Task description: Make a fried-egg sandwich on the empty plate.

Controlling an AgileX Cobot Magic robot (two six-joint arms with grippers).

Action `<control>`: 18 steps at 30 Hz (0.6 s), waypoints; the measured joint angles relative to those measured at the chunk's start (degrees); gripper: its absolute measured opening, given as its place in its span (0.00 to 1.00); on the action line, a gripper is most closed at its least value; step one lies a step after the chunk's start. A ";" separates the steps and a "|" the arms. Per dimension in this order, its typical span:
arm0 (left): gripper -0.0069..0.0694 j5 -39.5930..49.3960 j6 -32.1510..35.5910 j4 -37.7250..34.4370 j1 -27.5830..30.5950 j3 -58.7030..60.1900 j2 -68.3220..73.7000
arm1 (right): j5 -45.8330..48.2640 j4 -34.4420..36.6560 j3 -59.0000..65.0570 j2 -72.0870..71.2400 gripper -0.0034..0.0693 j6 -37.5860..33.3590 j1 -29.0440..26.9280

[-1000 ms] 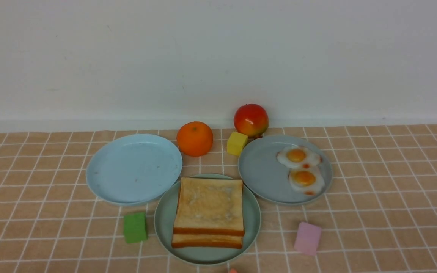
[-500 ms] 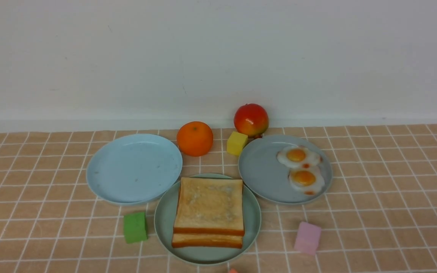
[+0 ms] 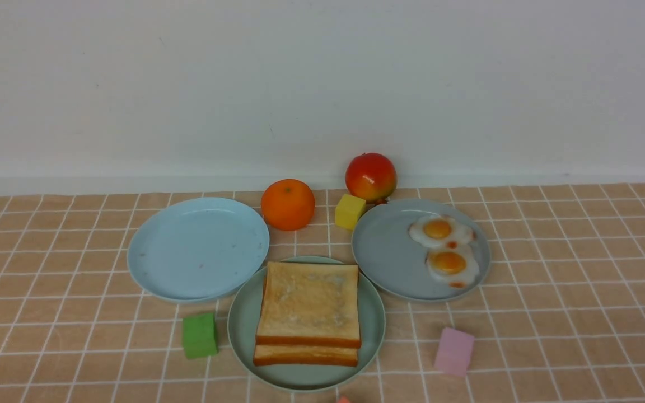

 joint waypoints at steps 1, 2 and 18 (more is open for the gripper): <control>0.09 0.00 0.00 0.00 0.00 0.00 0.00 | -0.07 0.00 0.00 0.00 0.23 0.00 0.00; 0.09 0.00 0.00 0.00 0.00 0.00 0.00 | -0.07 0.00 0.00 0.00 0.23 0.00 0.00; 0.11 0.00 0.00 0.06 0.00 0.00 0.00 | 0.07 -0.78 0.00 -1.26 0.26 -0.05 -9.77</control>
